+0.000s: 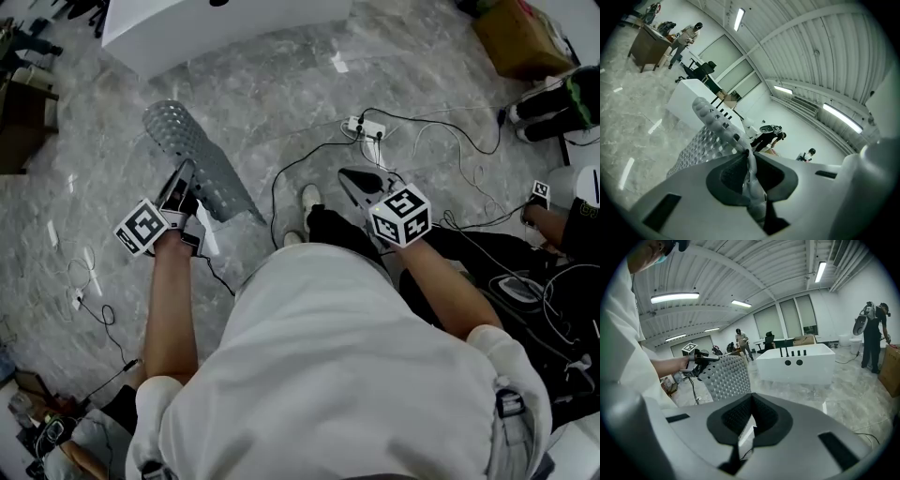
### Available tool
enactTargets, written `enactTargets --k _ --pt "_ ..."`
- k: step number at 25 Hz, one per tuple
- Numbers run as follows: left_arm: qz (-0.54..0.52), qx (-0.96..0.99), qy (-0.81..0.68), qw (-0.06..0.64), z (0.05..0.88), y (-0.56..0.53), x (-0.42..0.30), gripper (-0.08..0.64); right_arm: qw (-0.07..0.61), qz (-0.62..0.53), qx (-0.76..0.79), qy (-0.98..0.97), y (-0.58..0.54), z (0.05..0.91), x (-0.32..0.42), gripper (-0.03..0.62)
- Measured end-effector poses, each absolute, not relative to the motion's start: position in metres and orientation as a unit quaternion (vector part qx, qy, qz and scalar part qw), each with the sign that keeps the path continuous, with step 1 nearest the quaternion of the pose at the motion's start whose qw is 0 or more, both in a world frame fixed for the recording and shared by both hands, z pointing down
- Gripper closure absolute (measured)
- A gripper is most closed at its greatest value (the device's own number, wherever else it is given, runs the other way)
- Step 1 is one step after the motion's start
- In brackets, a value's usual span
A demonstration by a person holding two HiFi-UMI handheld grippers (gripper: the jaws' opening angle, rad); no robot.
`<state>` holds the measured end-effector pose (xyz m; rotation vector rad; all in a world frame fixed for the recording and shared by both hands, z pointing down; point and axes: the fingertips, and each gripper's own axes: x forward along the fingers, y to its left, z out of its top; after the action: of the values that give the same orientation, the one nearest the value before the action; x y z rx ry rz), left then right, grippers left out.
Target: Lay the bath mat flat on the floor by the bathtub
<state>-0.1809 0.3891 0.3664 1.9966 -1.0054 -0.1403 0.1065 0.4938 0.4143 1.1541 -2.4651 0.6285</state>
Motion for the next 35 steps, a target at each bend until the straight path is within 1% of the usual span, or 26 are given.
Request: enactTargets --k 5,7,10,15,19,25,31,35 --pt "-0.056 0.799 -0.408 0.439 0.352 0.361 -0.173 0.506 0.157 0.213 0.392 -0.881 0.456 0.398 0.108 0.583" --pt "-0.052 0.795 -0.412 0.442 0.347 0.334 -0.165 0.506 0.154 0.217 0.383 -0.884 0.427 0.398 0.113 0.554" --pt "-0.046 0.797 -0.418 0.433 0.332 0.287 -0.146 0.506 0.142 0.233 0.368 -0.889 0.378 0.401 0.120 0.534" --pt "-0.052 0.809 -0.413 0.414 0.301 0.228 -0.115 0.506 0.131 0.245 0.361 -0.890 0.336 0.402 0.132 0.518" --pt "-0.050 0.816 -0.405 0.410 0.293 0.187 -0.092 0.506 0.124 0.256 0.368 -0.885 0.326 0.406 0.142 0.514" --pt "-0.036 0.824 -0.389 0.411 0.299 0.104 -0.051 0.506 0.121 0.279 0.403 -0.863 0.280 0.416 0.167 0.514" --pt "-0.041 0.828 -0.346 0.440 0.329 0.015 0.002 0.506 0.131 0.294 0.437 -0.840 0.214 0.430 0.186 0.515" --pt "-0.029 0.838 -0.307 0.449 0.343 -0.036 0.045 0.506 0.147 0.302 0.451 -0.827 0.168 0.424 0.187 0.515"
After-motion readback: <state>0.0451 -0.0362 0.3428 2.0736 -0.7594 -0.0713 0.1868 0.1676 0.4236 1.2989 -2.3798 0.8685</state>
